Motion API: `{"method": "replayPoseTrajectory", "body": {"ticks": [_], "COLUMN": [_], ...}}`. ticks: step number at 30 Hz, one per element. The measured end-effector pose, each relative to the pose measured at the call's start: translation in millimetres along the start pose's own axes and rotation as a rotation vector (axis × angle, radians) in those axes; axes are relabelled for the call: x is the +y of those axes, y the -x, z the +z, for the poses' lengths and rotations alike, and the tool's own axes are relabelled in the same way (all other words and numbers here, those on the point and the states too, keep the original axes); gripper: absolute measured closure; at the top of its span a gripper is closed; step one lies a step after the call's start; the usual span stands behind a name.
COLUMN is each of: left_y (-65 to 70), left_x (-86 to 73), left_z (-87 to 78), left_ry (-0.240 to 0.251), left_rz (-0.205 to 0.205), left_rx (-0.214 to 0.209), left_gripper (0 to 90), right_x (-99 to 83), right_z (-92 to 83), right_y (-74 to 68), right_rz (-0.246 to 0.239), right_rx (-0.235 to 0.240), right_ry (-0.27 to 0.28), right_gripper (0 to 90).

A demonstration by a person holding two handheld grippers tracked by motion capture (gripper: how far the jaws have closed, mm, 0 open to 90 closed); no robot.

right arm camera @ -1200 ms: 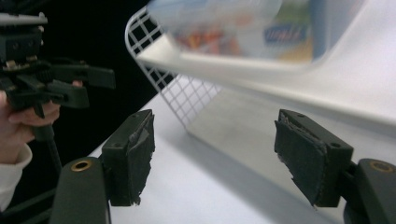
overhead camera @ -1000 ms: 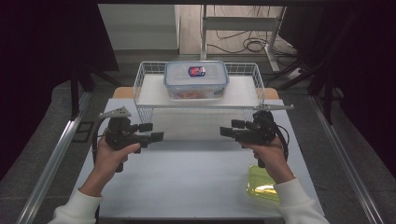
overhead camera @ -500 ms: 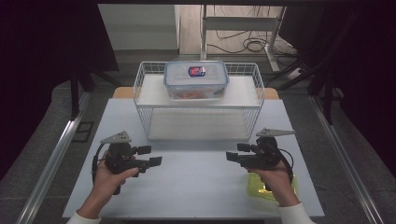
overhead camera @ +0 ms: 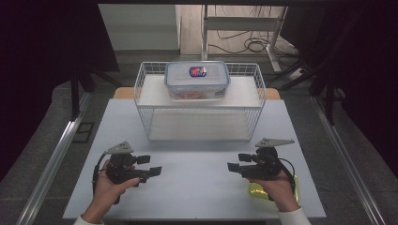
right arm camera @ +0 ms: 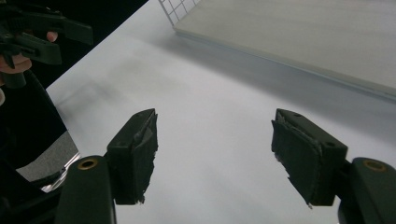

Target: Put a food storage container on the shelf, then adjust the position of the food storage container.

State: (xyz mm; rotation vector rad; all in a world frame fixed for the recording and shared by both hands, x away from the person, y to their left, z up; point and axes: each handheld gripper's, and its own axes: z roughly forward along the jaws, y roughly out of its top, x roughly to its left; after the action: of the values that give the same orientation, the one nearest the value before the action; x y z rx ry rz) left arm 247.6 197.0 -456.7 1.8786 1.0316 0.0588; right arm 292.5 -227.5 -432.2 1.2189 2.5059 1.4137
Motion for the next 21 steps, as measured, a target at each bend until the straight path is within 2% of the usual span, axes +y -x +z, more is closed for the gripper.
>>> {"method": "replayPoseTrajectory", "body": {"ticks": [4,5,6,8,9,10,13,18,19,21], "left_y": [-0.1,-1.6,-1.6,-3.8,-5.7,-5.7,-6.2,-5.3,-5.5,-5.7], "left_x": [-4.0,-5.9,-5.9,-7.5,-8.5,-8.5,-9.5,-9.2,-9.5,-9.9], "left_z": [0.1,-0.3,-0.3,-0.3,0.3,0.3,1.0,1.5,2.1,2.6], "left_ry": [-0.007,-0.010,-0.010,-0.015,-0.019,-0.019,-0.020,-0.019,-0.020,-0.020], "left_rz": [-0.012,-0.016,-0.016,-0.021,-0.024,-0.024,-0.024,-0.025,-0.027,-0.030], "left_rx": [-0.003,-0.001,-0.001,0.003,0.004,0.004,0.007,0.003,-0.001,-0.002], "left_gripper": [26.5,26.3,26.0,25.8,25.6,25.6,25.6,25.6,25.6,25.6], "right_x": [-7.6,-12.6,-12.6,-17.1,-20.6,-20.6,-26.6,-30.8,-31.6,-31.9], "right_z": [-3.5,-8.0,-8.0,-14.0,-19.1,-19.1,-24.0,-26.6,-29.0,-30.4], "right_y": [2.2,3.3,3.3,4.2,5.4,5.4,9.8,14.3,16.1,16.8], "right_rz": [-0.003,-0.007,-0.007,-0.006,-0.010,-0.010,-0.009,-0.006,-0.009,-0.009], "right_rx": [-0.021,-0.035,-0.035,-0.048,-0.060,-0.060,-0.085,-0.095,-0.104,-0.106], "right_ry": [-0.010,-0.019,-0.019,-0.025,-0.032,-0.032,-0.058,-0.069,-0.069,-0.069], "right_gripper": [36.7,41.9,41.9,47.0,52.4,52.4,62.2,70.6,74.9,76.5]}}
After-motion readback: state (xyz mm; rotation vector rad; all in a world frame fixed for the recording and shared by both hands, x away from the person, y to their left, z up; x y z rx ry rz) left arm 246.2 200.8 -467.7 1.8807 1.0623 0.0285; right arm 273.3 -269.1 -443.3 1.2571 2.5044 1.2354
